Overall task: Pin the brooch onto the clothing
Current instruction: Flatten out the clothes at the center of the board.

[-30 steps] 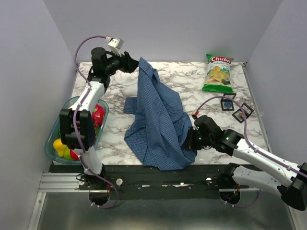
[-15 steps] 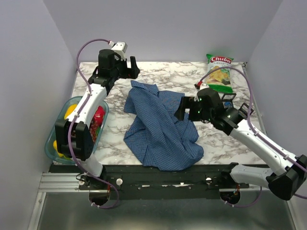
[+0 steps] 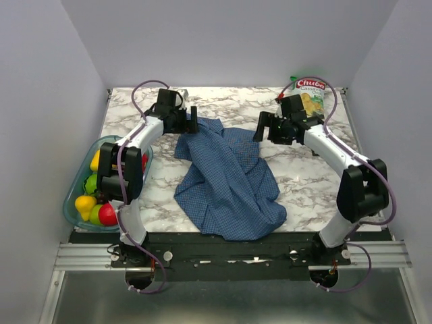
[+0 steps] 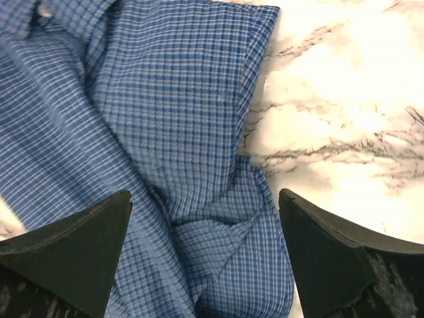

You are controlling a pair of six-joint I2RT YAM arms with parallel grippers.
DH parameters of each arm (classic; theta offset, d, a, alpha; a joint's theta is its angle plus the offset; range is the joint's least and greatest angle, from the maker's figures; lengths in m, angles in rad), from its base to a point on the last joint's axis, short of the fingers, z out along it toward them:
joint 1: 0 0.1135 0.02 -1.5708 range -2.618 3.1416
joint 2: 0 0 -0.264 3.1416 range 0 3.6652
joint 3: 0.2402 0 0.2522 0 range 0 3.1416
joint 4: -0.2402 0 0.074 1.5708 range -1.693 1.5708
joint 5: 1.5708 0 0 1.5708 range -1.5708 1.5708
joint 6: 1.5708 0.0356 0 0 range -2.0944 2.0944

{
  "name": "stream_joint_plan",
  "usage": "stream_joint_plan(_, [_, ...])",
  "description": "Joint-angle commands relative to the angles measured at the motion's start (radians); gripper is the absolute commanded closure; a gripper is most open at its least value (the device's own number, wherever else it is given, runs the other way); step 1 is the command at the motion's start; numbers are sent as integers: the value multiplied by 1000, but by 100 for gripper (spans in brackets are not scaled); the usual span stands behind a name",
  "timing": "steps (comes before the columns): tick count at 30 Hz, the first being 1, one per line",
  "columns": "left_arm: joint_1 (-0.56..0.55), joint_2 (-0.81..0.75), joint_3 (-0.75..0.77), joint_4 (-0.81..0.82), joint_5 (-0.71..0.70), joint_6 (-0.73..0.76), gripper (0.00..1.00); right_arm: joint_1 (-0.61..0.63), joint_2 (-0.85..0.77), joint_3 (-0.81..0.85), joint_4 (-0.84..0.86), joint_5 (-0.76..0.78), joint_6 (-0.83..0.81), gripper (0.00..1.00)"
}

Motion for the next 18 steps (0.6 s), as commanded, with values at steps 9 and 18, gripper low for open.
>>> stream_joint_plan(9, [15,60,1,13,132,-28,22,-103,299,103,44,-226,-34,6])
stream_joint_plan(18, [16,103,14,18,155,-54,60,-103,397,138,72,-289,-40,11])
